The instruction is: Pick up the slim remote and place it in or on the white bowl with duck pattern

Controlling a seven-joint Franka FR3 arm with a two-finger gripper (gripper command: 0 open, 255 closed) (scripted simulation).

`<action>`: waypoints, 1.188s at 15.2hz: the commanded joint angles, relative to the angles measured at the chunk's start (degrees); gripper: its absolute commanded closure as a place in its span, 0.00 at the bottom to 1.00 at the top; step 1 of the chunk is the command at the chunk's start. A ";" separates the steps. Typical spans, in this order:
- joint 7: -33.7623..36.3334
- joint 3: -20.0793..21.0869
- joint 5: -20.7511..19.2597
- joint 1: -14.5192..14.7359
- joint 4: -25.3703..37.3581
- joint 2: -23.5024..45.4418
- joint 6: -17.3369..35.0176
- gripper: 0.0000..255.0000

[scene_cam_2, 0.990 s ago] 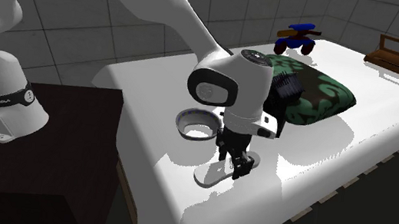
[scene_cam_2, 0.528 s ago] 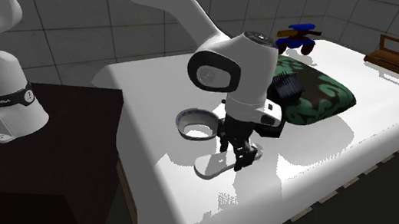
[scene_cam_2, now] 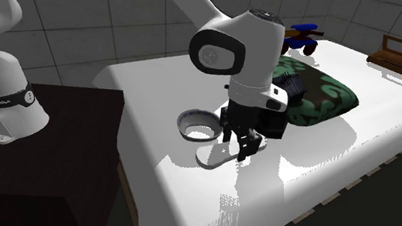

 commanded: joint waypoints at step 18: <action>20.21 2.84 -3.47 16.22 -22.69 -13.81 8.72 1.00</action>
